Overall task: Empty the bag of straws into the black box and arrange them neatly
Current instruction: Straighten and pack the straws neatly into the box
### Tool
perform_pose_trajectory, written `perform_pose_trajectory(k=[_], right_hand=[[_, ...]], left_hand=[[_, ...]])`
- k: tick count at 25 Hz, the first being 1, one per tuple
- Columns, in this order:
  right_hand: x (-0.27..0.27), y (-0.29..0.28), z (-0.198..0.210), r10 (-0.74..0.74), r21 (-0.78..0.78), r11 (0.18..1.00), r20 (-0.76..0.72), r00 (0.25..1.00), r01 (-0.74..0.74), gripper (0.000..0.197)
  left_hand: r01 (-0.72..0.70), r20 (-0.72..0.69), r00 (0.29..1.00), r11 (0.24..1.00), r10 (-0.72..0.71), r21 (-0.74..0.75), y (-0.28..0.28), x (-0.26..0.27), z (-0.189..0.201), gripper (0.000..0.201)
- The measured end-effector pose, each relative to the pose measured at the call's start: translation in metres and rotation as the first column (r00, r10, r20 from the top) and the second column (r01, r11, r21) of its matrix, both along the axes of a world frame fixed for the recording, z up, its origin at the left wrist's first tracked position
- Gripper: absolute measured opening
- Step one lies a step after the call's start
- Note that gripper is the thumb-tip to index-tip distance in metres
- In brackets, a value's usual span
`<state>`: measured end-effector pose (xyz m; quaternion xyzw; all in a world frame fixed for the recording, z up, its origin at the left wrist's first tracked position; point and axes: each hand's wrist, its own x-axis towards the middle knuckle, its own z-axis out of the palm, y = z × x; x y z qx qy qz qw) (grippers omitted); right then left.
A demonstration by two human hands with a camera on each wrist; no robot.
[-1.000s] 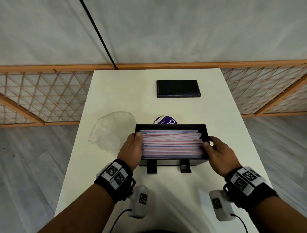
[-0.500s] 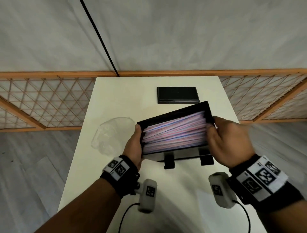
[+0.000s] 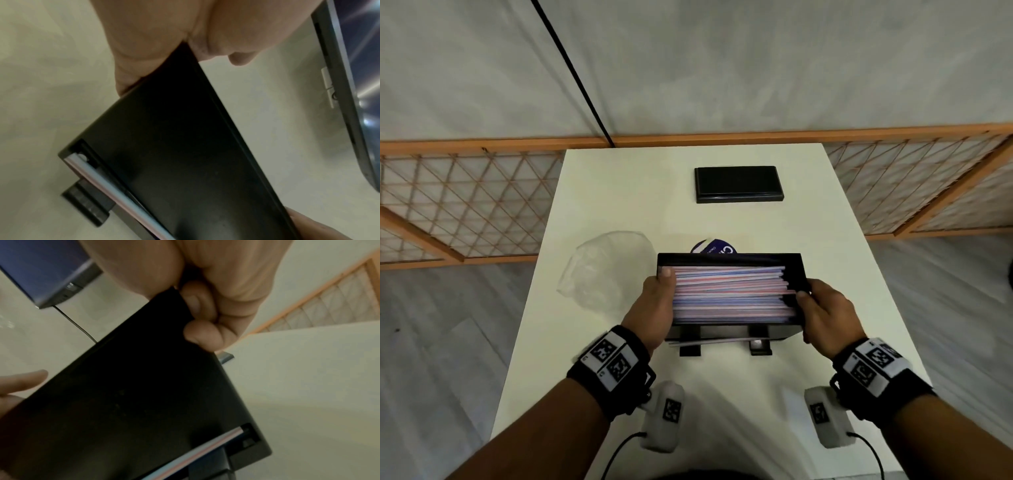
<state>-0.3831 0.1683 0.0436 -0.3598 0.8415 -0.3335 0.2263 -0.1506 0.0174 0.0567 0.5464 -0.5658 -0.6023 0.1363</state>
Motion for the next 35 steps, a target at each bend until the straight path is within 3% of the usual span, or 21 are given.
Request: perform_pose_trajectory(k=[3, 5, 7, 9, 11, 13, 14, 16, 18, 27, 32, 35], right_hand=[[0.004, 0.004, -0.008, -0.002, 0.046, 0.999, 0.093, 0.996, -0.002, 0.021], [0.003, 0.003, 0.002, 0.012, 0.071, 0.997, 0.034, 0.999, -0.014, 0.023], [-0.002, -0.003, 0.022, -0.009, 0.082, 0.996, -0.114, 0.993, 0.018, 0.022], [-0.003, -0.020, 0.044, -0.060, 0.039, 0.997, -0.097, 0.994, 0.064, 0.014], [0.006, -0.047, 0.053, -0.079, -0.019, 0.996, 0.248, 0.966, 0.086, 0.012], [0.023, -0.072, 0.047, -0.137, 0.021, 0.987, 0.620, 0.773, 0.158, 0.010], [0.029, -0.081, 0.042, -0.184, 0.073, 0.979, 0.705, 0.685, 0.189, 0.009], [0.036, -0.088, 0.033, -0.249, 0.174, 0.968, 0.746, 0.617, 0.180, 0.009], [0.037, -0.089, 0.027, -0.267, 0.218, 0.963, 0.746, 0.610, 0.156, 0.010], [0.034, -0.090, 0.024, -0.302, 0.219, 0.951, 0.811, 0.502, 0.219, 0.007], [0.035, -0.089, 0.024, -0.295, 0.225, 0.955, 0.794, 0.532, 0.195, 0.011], [0.034, -0.088, 0.025, -0.286, 0.244, 0.958, 0.746, 0.602, 0.153, 0.014]], left_hand=[[0.053, 0.150, 0.987, 0.998, -0.048, -0.029, 0.005, 0.002, -0.001, 0.057], [0.055, 0.176, 0.983, 0.997, -0.046, -0.049, 0.006, 0.004, 0.002, 0.057], [0.024, 0.250, 0.968, 0.972, 0.037, -0.235, 0.000, 0.005, 0.014, 0.058], [-0.091, 0.165, 0.972, 0.918, 0.166, -0.387, -0.011, 0.001, 0.026, 0.043], [-0.212, -0.064, 0.977, 0.956, 0.203, -0.203, -0.019, -0.011, 0.036, 0.036], [-0.210, -0.190, 0.953, 0.966, 0.237, 0.150, -0.019, -0.027, 0.040, 0.031], [-0.189, -0.186, 0.951, 0.942, 0.246, 0.278, -0.017, -0.034, 0.040, 0.032], [-0.158, -0.147, 0.961, 0.901, 0.234, 0.403, -0.012, -0.043, 0.035, 0.037], [-0.148, -0.126, 0.967, 0.886, 0.223, 0.440, -0.012, -0.044, 0.029, 0.040], [-0.123, -0.082, 0.982, 0.902, 0.171, 0.414, -0.014, -0.051, 0.017, 0.039], [-0.062, -0.068, 0.993, 0.899, 0.101, 0.433, -0.015, -0.049, 0.019, 0.038], [-0.012, -0.016, 1.000, 0.915, 0.020, 0.404, -0.014, -0.050, 0.021, 0.039]])
